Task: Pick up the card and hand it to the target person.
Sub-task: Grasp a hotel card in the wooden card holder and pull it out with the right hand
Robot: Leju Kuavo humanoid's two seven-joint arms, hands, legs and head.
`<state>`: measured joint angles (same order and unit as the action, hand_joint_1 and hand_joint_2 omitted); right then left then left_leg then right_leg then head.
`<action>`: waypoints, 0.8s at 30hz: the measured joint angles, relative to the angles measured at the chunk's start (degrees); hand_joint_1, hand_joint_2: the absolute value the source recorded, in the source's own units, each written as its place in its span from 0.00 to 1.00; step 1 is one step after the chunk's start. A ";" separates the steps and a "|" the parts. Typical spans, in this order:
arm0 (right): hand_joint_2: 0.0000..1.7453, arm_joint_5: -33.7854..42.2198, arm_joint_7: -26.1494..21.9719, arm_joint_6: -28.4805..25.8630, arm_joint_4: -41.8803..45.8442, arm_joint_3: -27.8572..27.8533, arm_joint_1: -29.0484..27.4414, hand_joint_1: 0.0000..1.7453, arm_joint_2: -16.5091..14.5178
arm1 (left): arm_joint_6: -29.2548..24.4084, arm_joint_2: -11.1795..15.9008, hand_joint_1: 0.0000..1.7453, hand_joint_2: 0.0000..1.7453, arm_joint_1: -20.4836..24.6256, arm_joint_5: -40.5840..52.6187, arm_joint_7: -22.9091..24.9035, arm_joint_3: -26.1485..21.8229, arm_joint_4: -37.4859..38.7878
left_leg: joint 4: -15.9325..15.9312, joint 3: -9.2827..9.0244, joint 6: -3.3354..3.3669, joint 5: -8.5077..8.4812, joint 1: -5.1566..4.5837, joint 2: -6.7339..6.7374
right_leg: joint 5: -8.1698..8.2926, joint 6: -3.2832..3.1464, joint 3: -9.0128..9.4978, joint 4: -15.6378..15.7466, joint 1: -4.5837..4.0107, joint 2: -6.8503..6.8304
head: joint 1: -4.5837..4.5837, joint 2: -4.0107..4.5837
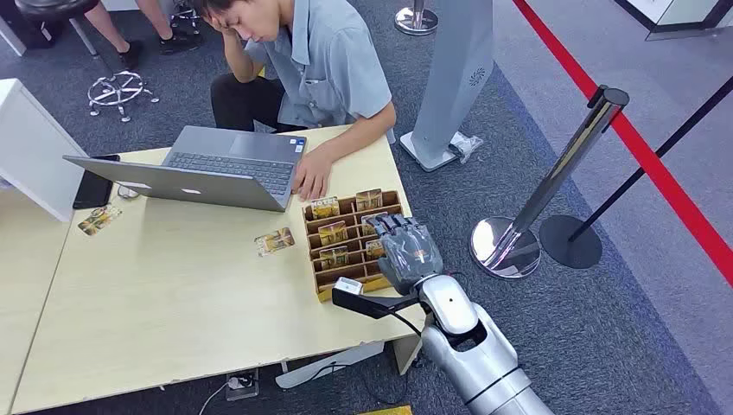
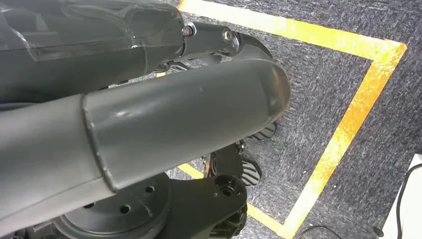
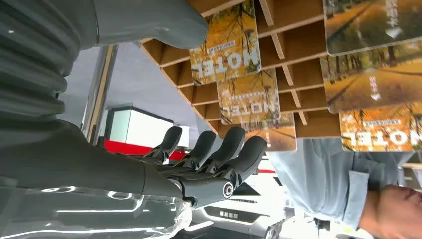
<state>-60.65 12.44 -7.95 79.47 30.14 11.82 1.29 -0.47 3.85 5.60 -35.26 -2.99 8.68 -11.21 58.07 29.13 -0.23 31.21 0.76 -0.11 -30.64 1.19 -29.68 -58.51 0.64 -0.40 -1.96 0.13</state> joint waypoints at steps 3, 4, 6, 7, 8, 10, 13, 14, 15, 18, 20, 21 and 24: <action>1.00 -0.01 0.00 -0.03 -0.61 0.00 0.02 0.42 0.00 | -0.01 0.00 0.00 0.00 0.00 0.00 0.00 0.00 0.00 | 0.00 0.00 0.00 0.00 0.00 0.00 | 0.00 0.00 0.00 0.00 0.00 0.00 | 0.00 0.00; 1.00 -0.01 0.00 -0.05 -0.87 0.00 0.03 0.44 0.00 | 0.00 0.01 0.00 0.00 0.00 0.00 0.00 0.00 0.00 | 0.00 0.00 0.00 0.00 0.00 0.00 | 0.00 0.00 0.00 0.00 0.00 0.00 | 0.00 0.00; 1.00 -0.01 0.00 -0.09 -1.34 0.00 0.04 0.45 0.00 | 0.01 0.02 0.00 0.00 0.00 0.00 0.01 0.00 0.00 | 0.00 0.00 0.00 0.00 0.00 0.00 | 0.00 0.00 0.00 0.00 0.00 0.00 | 0.01 0.00; 1.00 -0.01 0.00 -0.11 -1.55 0.00 0.04 0.45 0.00 | 0.01 0.02 0.00 0.00 0.00 0.00 0.03 0.00 0.00 | 0.00 0.00 0.00 0.00 0.00 0.00 | 0.00 0.00 0.00 0.00 0.00 0.00 | 0.01 0.00; 1.00 -0.01 0.00 -0.15 -1.76 0.00 0.04 0.45 0.00 | 0.01 0.02 0.00 0.00 0.00 0.00 0.08 0.00 0.00 | 0.00 0.00 0.00 0.00 0.00 0.00 | 0.00 0.00 0.00 0.00 0.00 0.00 | 0.01 0.00; 1.00 -0.02 -0.04 -0.23 -2.16 0.00 0.05 0.46 -0.01 | 0.00 0.02 0.00 0.00 0.00 0.00 0.23 0.00 0.00 | 0.00 0.00 0.00 0.00 0.00 0.00 | 0.00 0.00 0.00 0.00 0.00 0.00 | 0.01 0.00; 1.00 -0.01 -0.08 -0.29 -2.71 0.00 0.09 0.48 -0.07 | 0.00 0.02 0.00 0.00 0.00 0.00 0.40 0.00 0.00 | 0.00 0.00 0.00 0.00 0.00 0.00 | 0.00 0.00 0.00 0.00 0.00 0.00 | 0.01 0.00; 1.00 0.00 -0.07 -0.32 -2.88 0.00 0.12 0.49 -0.10 | -0.01 0.02 0.00 0.00 0.00 0.00 0.40 0.00 0.00 | 0.00 0.00 0.00 0.00 0.00 0.00 | 0.00 0.00 0.00 0.00 0.00 0.00 | 0.01 0.00; 1.00 0.00 -0.04 -0.35 -3.06 0.00 0.17 0.50 -0.13 | -0.01 0.02 0.00 0.00 0.00 0.01 0.39 0.00 0.00 | 0.00 0.00 0.00 0.00 0.00 0.00 | 0.00 0.00 0.00 0.00 0.00 0.00 | 0.01 0.00; 1.00 0.00 0.03 -0.58 -3.52 -0.02 0.36 0.54 -0.15 | -0.03 0.02 0.00 0.00 0.00 0.02 0.40 0.00 0.00 | 0.00 0.00 0.00 0.00 0.00 0.00 | 0.00 0.00 0.00 0.00 0.00 0.00 | 0.00 0.00; 1.00 0.00 0.09 -0.72 -3.82 -0.02 0.47 0.58 -0.15 | -0.04 0.02 0.00 0.00 0.00 0.02 0.41 0.00 0.00 | 0.00 0.00 0.00 0.00 0.00 0.00 | 0.00 0.00 0.00 0.00 0.00 0.00 | 0.00 0.00; 1.00 0.01 0.13 -0.75 -3.96 -0.02 0.51 0.58 -0.15 | -0.05 0.02 0.00 0.00 0.00 0.03 0.42 0.00 0.00 | 0.00 0.00 0.00 0.00 0.00 0.00 | 0.00 0.00 0.00 0.00 0.00 0.00 | -0.01 0.00; 1.00 0.03 0.19 -0.85 -4.31 -0.02 0.58 0.68 -0.15 | -0.05 0.02 0.00 0.00 0.00 0.06 0.42 0.00 0.00 | 0.00 0.00 0.00 0.00 0.00 0.00 | 0.00 0.00 0.00 0.00 0.00 0.00 | 0.01 0.00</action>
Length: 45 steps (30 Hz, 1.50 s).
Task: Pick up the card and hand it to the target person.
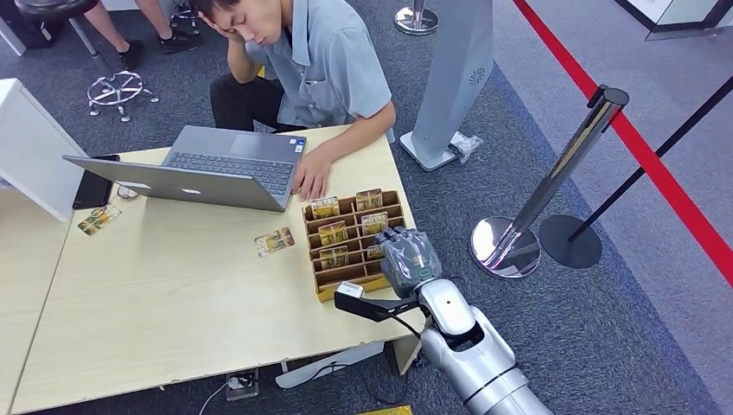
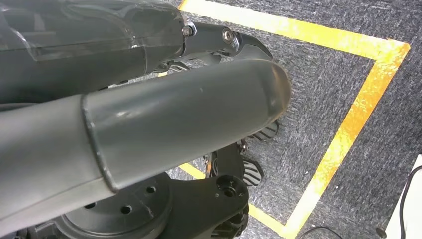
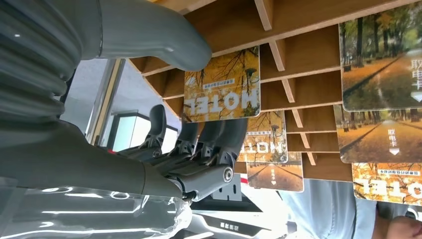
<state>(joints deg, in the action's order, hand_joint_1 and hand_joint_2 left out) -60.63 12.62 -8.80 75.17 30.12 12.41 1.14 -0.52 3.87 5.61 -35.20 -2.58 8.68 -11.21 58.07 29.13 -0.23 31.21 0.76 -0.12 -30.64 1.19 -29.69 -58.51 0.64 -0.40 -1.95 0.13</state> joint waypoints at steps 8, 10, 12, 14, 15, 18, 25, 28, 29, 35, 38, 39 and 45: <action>1.00 -0.10 0.19 -0.75 -0.07 -0.02 0.25 0.87 0.00 | 0.02 0.00 0.00 0.00 0.00 0.04 0.00 0.00 0.00 | 0.00 -0.01 0.00 0.00 0.00 0.01 | 0.00 0.00 0.00 0.00 0.00 0.00 | 0.00 0.00; 1.00 -0.20 0.17 -1.19 -0.07 -0.04 0.26 0.93 0.00 | 0.01 0.00 0.00 0.00 0.00 0.05 0.00 0.00 0.00 | 0.00 -0.01 0.00 0.00 0.00 0.01 | 0.00 0.00 0.00 0.00 0.00 0.00 | -0.01 0.00; 1.00 -0.33 0.09 -1.74 -0.06 -0.05 0.26 0.98 0.00 | 0.00 0.00 0.00 0.00 0.00 0.06 0.00 0.00 0.00 | 0.00 -0.02 0.00 0.00 0.00 0.00 | 0.00 0.00 0.01 0.00 0.00 0.00 | -0.01 0.00; 1.00 -0.59 -0.11 -2.45 -0.04 -0.07 0.25 1.00 0.00 | 0.00 0.00 0.00 0.00 0.00 0.08 0.00 0.00 0.00 | 0.00 -0.02 0.00 0.00 0.00 0.00 | 0.00 0.00 0.01 0.00 0.00 0.01 | 0.00 0.00; 1.00 -0.77 -0.23 -2.87 0.01 -0.07 0.24 1.00 0.01 | 0.00 0.00 0.00 0.00 0.00 0.09 0.00 0.00 0.00 | 0.00 -0.02 0.00 0.00 0.00 0.01 | 0.00 0.00 0.00 0.00 0.00 0.01 | 0.00 0.00; 1.00 -1.58 -0.70 -4.57 0.77 -0.22 0.19 1.00 0.02 | 0.03 0.00 0.00 0.00 -0.01 0.19 0.00 0.00 0.00 | 0.00 -0.02 0.00 0.00 0.00 0.01 | 0.00 0.00 0.00 0.00 0.00 0.01 | 0.00 0.00; 1.00 -3.72 -1.47 -5.80 6.72 -2.69 0.57 1.00 0.09 | 0.22 0.07 0.00 0.00 -0.03 0.61 0.00 0.00 0.00 | 0.01 -0.02 0.00 0.00 0.00 0.01 | 0.00 0.00 -0.01 0.00 0.00 0.01 | 0.00 0.00; 1.00 -4.95 -1.99 -5.70 11.45 -4.57 1.72 1.00 0.23 | 0.58 0.29 0.00 0.00 -0.05 1.11 0.00 0.00 0.00 | 0.01 -0.03 0.00 0.00 -0.01 0.02 | 0.00 0.00 0.00 0.00 0.00 0.01 | 0.00 0.00; 1.00 -5.26 -2.24 -5.70 12.90 -5.19 2.23 1.00 0.26 | 0.75 0.37 0.00 0.00 -0.06 1.27 -0.01 0.00 0.00 | 0.01 -0.04 0.00 0.00 -0.01 0.02 | 0.01 0.00 0.00 0.00 0.00 0.01 | 0.00 0.00; 1.00 -6.36 -3.34 -4.34 18.70 -8.77 6.12 1.00 0.28 | 2.12 0.72 0.00 0.00 -0.09 2.47 -0.32 0.02 0.00 | 0.01 -0.03 0.00 0.00 0.00 0.02 | 0.01 0.00 0.00 0.00 0.00 0.02 | 0.00 0.00; 1.00 -6.52 -4.56 -3.92 19.12 -10.17 8.40 1.00 0.28 | 2.68 0.90 0.00 0.00 -0.08 3.08 -0.52 0.05 0.00 | 0.01 -0.01 0.00 0.00 0.00 0.02 | 0.01 0.00 -0.01 -0.01 0.00 0.01 | 0.00 0.00; 1.00 -6.54 -5.31 -3.93 18.63 -10.58 9.46 1.00 0.27 | 2.86 0.93 0.00 0.00 -0.06 3.33 -0.62 0.09 0.00 | 0.01 0.00 0.00 0.00 0.00 0.02 | 0.01 0.00 -0.01 -0.01 0.00 0.01 | 0.00 0.00; 1.00 -6.73 -8.23 -4.91 12.22 -11.64 15.04 1.00 0.10 | 3.60 0.96 0.00 0.00 0.07 4.32 -1.04 0.29 0.00 | 0.01 0.01 0.00 -0.01 0.00 -0.03 | 0.01 0.00 0.03 -0.02 0.00 -0.02 | 0.00 0.00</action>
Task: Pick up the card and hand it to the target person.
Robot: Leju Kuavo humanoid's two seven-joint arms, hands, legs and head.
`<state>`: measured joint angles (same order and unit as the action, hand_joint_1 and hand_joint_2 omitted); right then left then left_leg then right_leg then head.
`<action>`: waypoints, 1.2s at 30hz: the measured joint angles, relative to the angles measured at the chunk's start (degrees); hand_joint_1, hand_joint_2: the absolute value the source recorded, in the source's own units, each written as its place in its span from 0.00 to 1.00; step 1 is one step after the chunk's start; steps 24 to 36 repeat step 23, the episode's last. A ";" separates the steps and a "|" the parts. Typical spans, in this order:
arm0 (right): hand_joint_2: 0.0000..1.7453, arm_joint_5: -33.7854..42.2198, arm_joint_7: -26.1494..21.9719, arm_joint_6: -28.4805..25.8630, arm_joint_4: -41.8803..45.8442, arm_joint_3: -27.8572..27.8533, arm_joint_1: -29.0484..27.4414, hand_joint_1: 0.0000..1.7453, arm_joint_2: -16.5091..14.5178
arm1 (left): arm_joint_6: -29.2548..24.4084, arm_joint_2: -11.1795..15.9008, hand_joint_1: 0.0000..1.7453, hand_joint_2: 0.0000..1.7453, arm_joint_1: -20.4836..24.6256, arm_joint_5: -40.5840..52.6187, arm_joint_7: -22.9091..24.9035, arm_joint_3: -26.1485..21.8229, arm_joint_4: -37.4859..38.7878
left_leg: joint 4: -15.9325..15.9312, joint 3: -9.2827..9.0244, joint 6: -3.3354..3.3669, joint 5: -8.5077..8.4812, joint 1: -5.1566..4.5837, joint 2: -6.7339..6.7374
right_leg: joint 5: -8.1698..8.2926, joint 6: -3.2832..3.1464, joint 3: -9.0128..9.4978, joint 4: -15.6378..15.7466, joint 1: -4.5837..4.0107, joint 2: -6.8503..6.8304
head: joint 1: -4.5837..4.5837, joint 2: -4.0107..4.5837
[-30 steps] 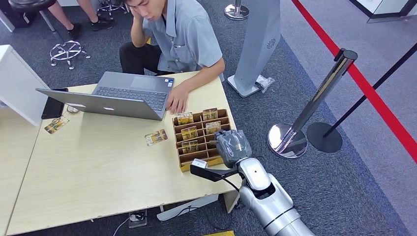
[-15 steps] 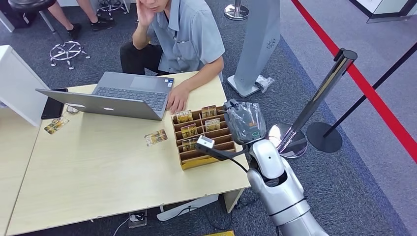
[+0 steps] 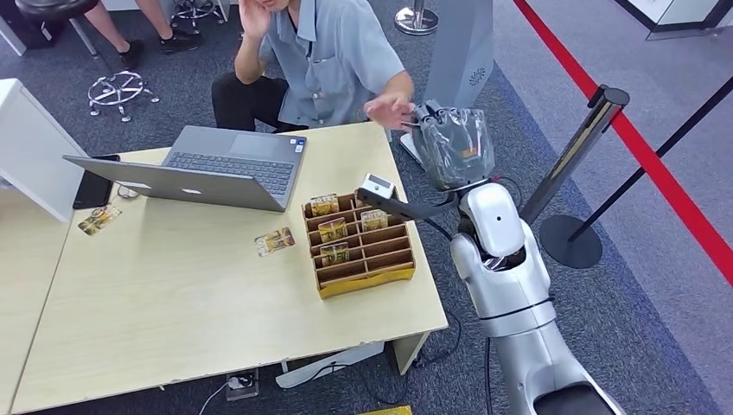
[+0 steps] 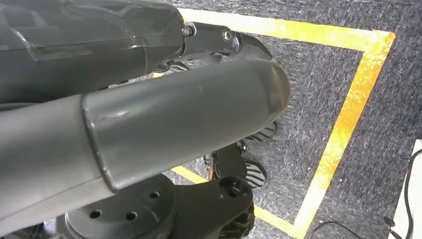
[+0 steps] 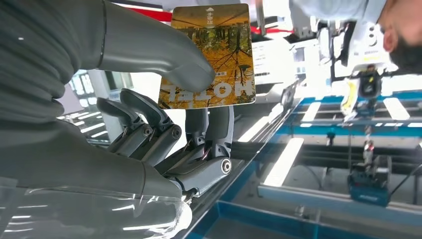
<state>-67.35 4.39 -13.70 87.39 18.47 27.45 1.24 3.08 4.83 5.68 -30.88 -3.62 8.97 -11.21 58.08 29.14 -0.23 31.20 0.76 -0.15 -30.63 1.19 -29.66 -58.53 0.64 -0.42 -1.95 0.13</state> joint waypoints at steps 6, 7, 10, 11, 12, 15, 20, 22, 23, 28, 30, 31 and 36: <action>1.00 -0.57 -0.39 0.18 -7.63 0.02 3.71 1.00 -0.96 | 0.14 0.00 0.00 0.00 0.08 0.15 -0.05 0.05 0.00 | 0.00 0.02 0.00 0.00 0.00 -0.03 | 0.00 0.00 -0.02 -0.01 0.00 -0.03 | 0.00 0.00; 1.00 -0.61 -0.39 0.29 -8.68 0.03 4.13 1.00 -1.15 | 0.14 0.00 0.00 0.00 0.08 0.15 -0.05 0.07 0.00 | 0.00 0.02 0.00 0.00 0.00 -0.04 | 0.00 0.00 -0.02 -0.01 0.00 -0.03 | -0.01 0.00; 1.00 -0.68 -0.40 0.49 -11.17 0.08 4.91 1.00 -1.65 | 0.14 0.00 0.00 0.00 0.11 0.14 -0.05 0.09 0.00 | 0.00 0.03 0.00 0.00 0.00 -0.04 | 0.00 0.00 -0.03 -0.01 0.00 -0.03 | 0.00 0.00; 1.00 -0.73 -0.38 0.51 -11.78 0.11 5.07 1.00 -1.80 | 0.13 0.00 0.00 0.00 0.11 0.13 -0.05 0.10 0.00 | 0.00 0.04 0.00 0.00 0.00 -0.05 | 0.00 0.00 -0.03 -0.01 0.00 -0.03 | 0.00 0.00; 1.00 -0.80 -0.32 0.52 -12.37 0.15 5.24 1.00 -1.95 | 0.12 0.00 0.00 0.00 0.11 0.11 -0.05 0.10 0.00 | 0.00 0.04 0.00 0.00 0.00 -0.05 | 0.00 0.00 -0.03 -0.01 0.00 -0.03 | 0.00 0.00; 1.00 -1.00 0.06 0.45 -13.95 0.22 5.60 0.71 -2.28 | 0.08 0.00 0.00 0.00 0.11 0.02 -0.03 0.13 0.00 | 0.00 0.04 0.00 0.00 0.00 -0.06 | 0.00 0.00 -0.03 0.00 0.00 -0.04 | 0.00 0.00; 1.00 -0.46 0.42 0.23 -15.72 0.23 5.51 0.00 -2.50 | -0.07 -0.01 0.00 0.00 0.12 -0.18 0.02 0.15 0.00 | 0.00 0.03 0.00 0.00 0.00 -0.05 | 0.00 0.00 -0.04 0.00 0.00 -0.01 | 0.00 0.00; 1.00 0.80 0.24 0.42 -16.04 0.23 5.20 0.00 -2.64 | -0.19 -0.02 0.00 0.00 0.11 -0.38 0.09 0.15 0.00 | 0.00 0.02 0.00 0.00 0.00 -0.05 | 0.00 0.00 -0.04 0.00 0.00 -0.02 | 0.00 0.00; 1.00 1.22 0.17 0.49 -16.11 0.23 5.10 0.00 -2.69 | -0.23 -0.02 0.00 0.00 0.10 -0.45 0.11 0.15 0.00 | 0.00 0.02 0.00 0.00 0.00 -0.05 | 0.00 0.00 -0.04 0.00 0.00 -0.02 | -0.01 0.00; 1.00 1.22 0.17 0.49 -16.11 0.23 5.10 0.00 -2.69 | -0.23 -0.02 0.00 0.00 0.10 -0.45 0.11 0.15 0.00 | 0.00 0.02 0.00 0.00 0.00 -0.05 | 0.00 0.00 -0.04 0.00 0.00 -0.02 | -0.01 0.00; 1.00 1.22 0.17 0.49 -16.11 0.23 5.10 0.00 -2.69 | -0.23 -0.02 0.00 0.00 0.10 -0.45 0.11 0.15 0.00 | 0.00 0.02 0.00 0.00 0.00 -0.05 | 0.00 0.00 -0.04 0.00 0.00 -0.02 | -0.01 0.00; 1.00 1.22 0.17 0.49 -16.11 0.23 5.10 0.00 -2.69 | -0.23 -0.02 0.00 0.00 0.10 -0.45 0.11 0.15 0.00 | 0.00 0.02 0.00 0.00 0.00 -0.05 | 0.00 0.00 -0.04 0.00 0.00 -0.02 | -0.01 0.00; 1.00 1.22 0.17 0.49 -16.11 0.23 5.10 0.00 -2.69 | -0.23 -0.02 0.00 0.00 0.10 -0.45 0.11 0.15 0.00 | 0.00 0.02 0.00 0.00 0.00 -0.05 | 0.00 0.00 -0.04 0.00 0.00 -0.02 | -0.01 0.00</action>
